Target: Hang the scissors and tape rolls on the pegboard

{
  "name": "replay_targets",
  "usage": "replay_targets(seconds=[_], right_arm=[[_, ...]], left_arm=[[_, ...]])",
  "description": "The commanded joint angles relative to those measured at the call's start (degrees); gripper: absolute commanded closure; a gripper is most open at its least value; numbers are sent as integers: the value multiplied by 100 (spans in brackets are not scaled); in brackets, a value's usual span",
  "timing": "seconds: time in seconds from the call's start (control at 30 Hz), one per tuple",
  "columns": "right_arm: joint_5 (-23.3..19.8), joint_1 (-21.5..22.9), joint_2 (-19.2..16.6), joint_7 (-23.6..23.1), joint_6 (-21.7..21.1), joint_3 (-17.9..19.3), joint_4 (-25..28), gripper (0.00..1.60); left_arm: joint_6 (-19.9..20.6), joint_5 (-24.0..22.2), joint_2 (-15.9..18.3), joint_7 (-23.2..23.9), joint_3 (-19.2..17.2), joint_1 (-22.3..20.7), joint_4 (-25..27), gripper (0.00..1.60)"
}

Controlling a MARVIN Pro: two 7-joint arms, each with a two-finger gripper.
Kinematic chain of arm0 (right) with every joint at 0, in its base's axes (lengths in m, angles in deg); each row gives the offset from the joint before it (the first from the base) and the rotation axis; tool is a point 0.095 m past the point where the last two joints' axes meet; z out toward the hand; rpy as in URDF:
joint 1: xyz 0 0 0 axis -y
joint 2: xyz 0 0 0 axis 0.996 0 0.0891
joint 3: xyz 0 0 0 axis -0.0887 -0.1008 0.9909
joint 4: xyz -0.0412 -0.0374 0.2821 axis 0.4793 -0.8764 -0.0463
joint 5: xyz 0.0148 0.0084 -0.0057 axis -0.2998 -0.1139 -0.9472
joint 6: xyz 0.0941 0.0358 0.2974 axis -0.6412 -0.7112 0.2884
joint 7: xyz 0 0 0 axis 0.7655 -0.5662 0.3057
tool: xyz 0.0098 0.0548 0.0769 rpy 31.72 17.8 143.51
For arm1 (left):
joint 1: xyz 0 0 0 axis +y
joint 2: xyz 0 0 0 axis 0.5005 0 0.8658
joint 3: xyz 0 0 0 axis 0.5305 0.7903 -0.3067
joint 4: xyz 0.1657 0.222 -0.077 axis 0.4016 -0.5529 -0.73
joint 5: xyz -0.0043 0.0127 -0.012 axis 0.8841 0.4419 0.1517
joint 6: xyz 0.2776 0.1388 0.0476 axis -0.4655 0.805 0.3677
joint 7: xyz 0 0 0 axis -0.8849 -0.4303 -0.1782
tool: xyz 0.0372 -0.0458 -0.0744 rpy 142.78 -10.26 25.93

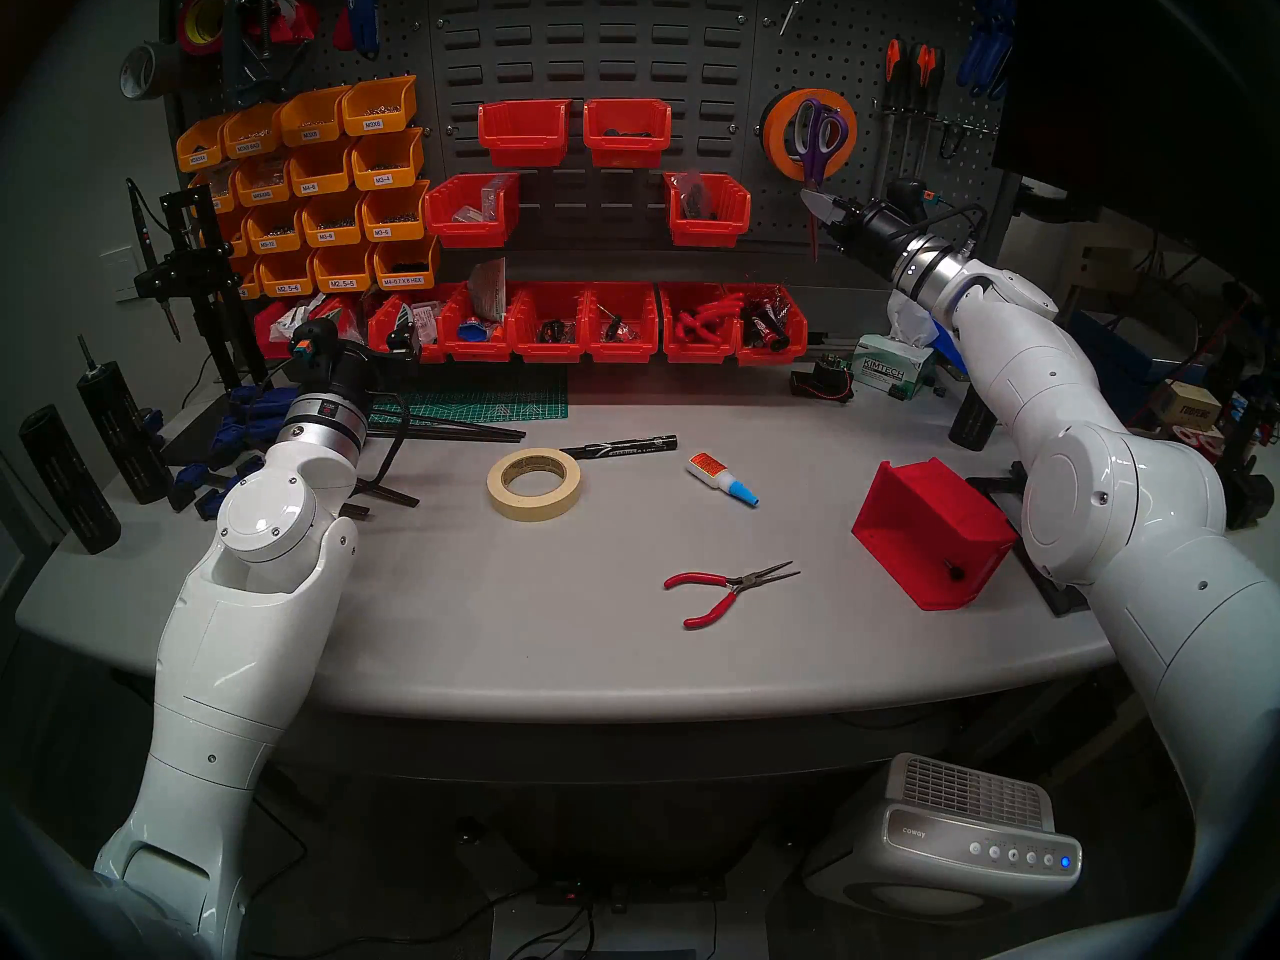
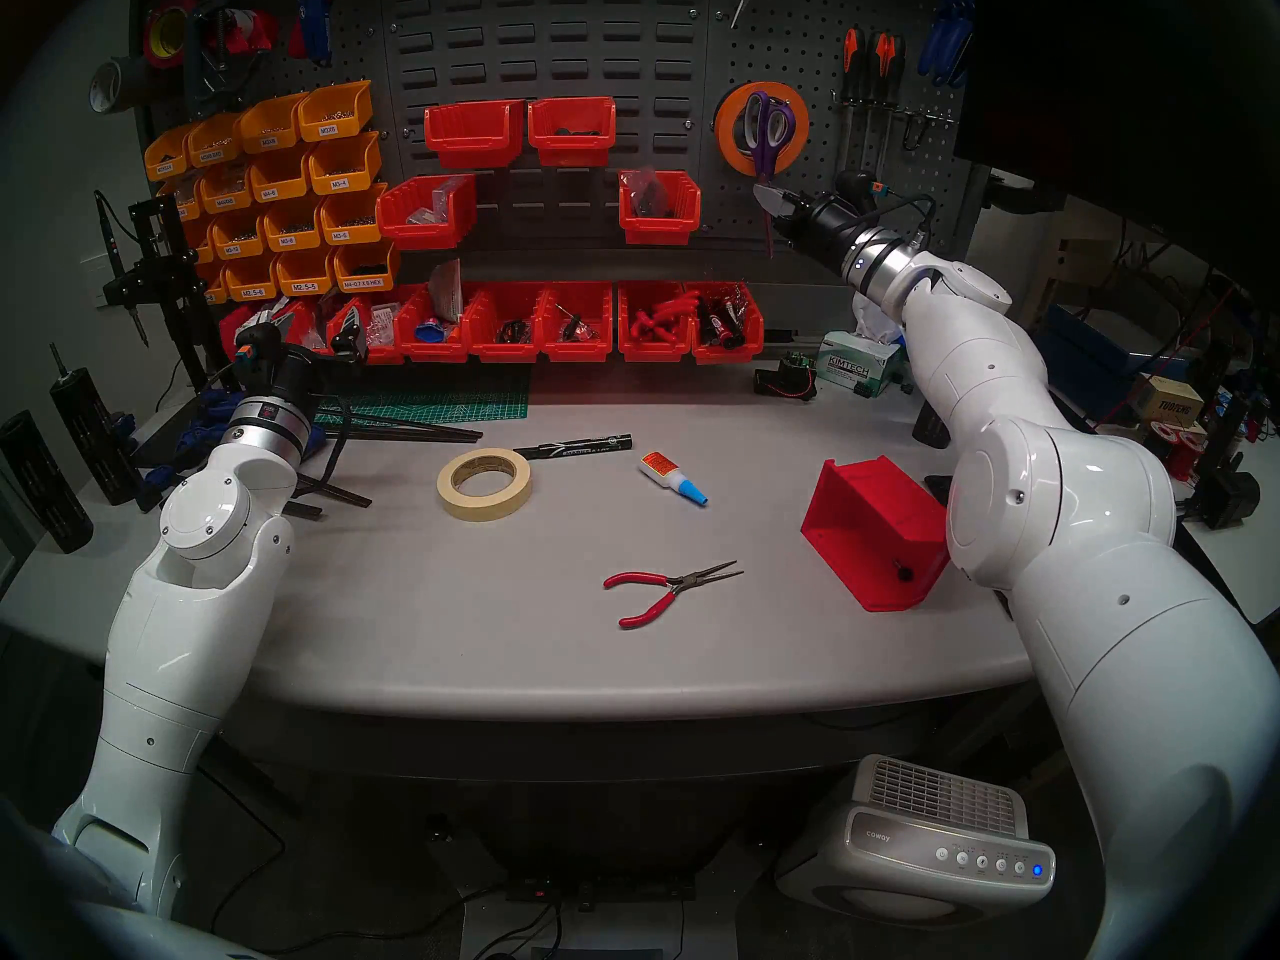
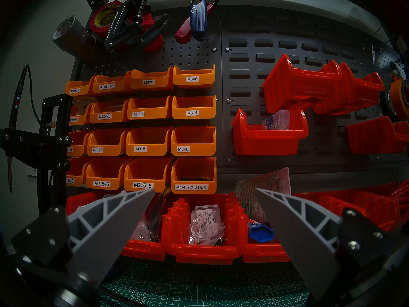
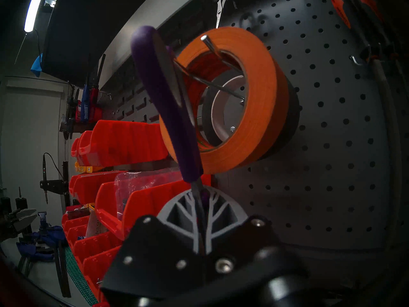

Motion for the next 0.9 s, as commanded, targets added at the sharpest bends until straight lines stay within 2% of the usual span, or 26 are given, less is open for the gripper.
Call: replay_targets(seconds=[0.0, 0.87], right_arm=[[-46, 463, -18, 60, 91, 60, -38, 160], [-123, 748, 58, 282, 138, 243, -505, 160]], left_arm=[[-69, -9, 10, -12, -72, -169, 163, 0], [-67, -9, 11, -10, -71, -168, 162, 0]])
